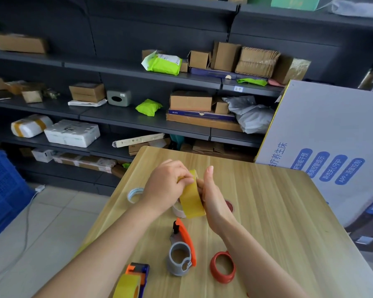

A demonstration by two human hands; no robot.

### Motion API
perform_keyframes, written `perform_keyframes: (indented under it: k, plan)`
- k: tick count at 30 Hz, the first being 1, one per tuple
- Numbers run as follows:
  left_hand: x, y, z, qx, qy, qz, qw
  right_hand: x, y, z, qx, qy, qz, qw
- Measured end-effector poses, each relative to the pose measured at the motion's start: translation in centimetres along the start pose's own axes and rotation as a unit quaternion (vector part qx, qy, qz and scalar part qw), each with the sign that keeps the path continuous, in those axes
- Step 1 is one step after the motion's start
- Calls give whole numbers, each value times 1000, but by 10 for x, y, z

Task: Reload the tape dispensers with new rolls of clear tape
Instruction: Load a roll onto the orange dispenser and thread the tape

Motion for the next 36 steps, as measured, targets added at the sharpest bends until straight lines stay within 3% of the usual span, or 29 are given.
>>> perform_keyframes:
  k: [4, 10, 17, 20, 23, 26, 28, 32, 36]
  plan:
    - [3, 3, -1, 46, 38, 20, 998, 5, 3, -4, -22, -2, -6, 1000]
    - [0, 25, 4, 146, 68, 115, 980, 12, 5, -16, -54, 4, -9, 999]
    - [1, 30, 45, 35, -108, 71, 991, 15, 1, -10, -66, -39, 34, 996]
    - [-3, 36, 69, -88, -240, 92, 962, 16, 1, -13, -71, -37, 31, 996]
    - [-7, 42, 75, -194, -301, 112, 927, 16, -1, -16, -77, -30, 25, 996]
    - [-14, 47, 72, -167, -292, 146, 931, 18, 1, -22, -101, -35, 25, 994]
    - [-17, 50, 75, -126, -276, 127, 944, 21, 2, -26, -125, -39, 18, 991]
    - [-21, 52, 86, -160, -306, 102, 933, 21, -2, -36, -161, -43, 0, 986]
    - [-33, 67, 76, -121, -256, 205, 937, 21, -7, -51, -183, -52, -9, 982]
Point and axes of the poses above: each hand's wrist, its own x-axis towards the middle knuckle, its own y-axis out of the palm, z = x × y, the point moved 7 cm from there along x, towards the middle knuckle, and after that the axes turned 11 degrees about -z, right-handed, at the moved point
